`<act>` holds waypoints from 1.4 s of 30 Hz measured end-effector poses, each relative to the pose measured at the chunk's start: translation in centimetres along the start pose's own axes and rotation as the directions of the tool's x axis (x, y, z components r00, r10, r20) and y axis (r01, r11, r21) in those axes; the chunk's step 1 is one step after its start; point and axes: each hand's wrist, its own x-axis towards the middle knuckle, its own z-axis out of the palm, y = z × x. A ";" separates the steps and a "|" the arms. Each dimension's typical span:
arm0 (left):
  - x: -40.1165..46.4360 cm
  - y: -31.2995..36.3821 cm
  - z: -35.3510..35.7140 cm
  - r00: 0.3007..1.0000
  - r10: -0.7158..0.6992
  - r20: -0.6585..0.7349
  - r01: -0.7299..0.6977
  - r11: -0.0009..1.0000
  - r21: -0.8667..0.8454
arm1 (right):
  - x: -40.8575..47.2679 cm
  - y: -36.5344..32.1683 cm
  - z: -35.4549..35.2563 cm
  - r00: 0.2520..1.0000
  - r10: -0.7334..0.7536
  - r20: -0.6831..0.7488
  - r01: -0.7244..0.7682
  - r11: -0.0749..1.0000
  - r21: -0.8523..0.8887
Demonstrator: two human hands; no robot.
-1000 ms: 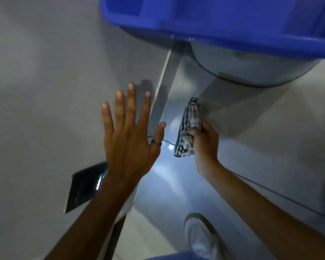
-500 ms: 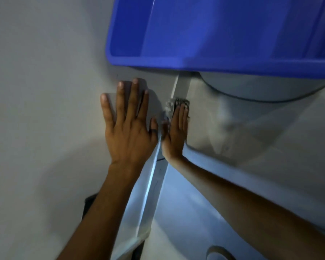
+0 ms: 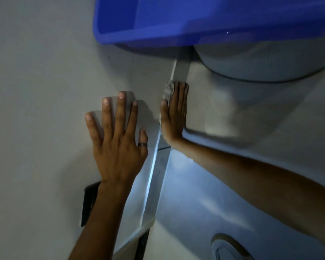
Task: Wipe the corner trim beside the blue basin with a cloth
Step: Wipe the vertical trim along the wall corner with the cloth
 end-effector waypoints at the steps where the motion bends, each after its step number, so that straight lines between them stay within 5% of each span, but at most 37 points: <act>1: 0.0 0.0 0.0 1.000 0.012 0.005 -0.012 1.000 0.002 | -2.8 0.7 0.4 1.000 0.005 0.019 -0.005 1.000 -0.018; 6: -0.7 -0.6 -0.6 1.000 0.028 0.002 -0.027 0.999 -0.028 | -10.9 1.4 1.2 0.991 0.068 0.112 -0.055 0.991 -0.118; 13: -5.6 -4.4 -1.8 0.998 0.038 -0.044 -0.039 0.999 -0.035 | -4.0 0.0 0.8 0.997 -0.015 -0.076 0.003 0.988 -0.155; 23: -8.7 -2.9 -0.7 1.000 -0.005 0.027 0.007 0.996 -0.088 | 7.9 -4.0 -2.0 0.993 0.117 -0.030 -0.120 0.984 -0.133; 29: -10.4 -3.4 -1.1 0.999 -0.041 -0.003 0.040 0.993 -0.108 | -2.4 -1.0 -0.3 0.999 0.047 0.014 -0.046 0.993 -0.112; 35: -8.4 -3.3 -1.1 0.998 -0.058 0.029 0.060 0.995 -0.076 | -16.8 2.7 0.5 0.941 0.115 0.318 -0.074 0.988 -0.139; 38: -6.5 -2.8 -1.1 0.996 -0.084 0.019 0.084 0.995 -0.054 | -17.3 3.2 0.3 0.923 0.107 0.371 -0.057 0.988 -0.144; 42: -4.1 -1.7 -0.9 0.997 -0.062 0.048 0.063 0.998 -0.023 | -10.9 0.6 0.4 0.961 0.153 0.231 -0.124 0.983 -0.133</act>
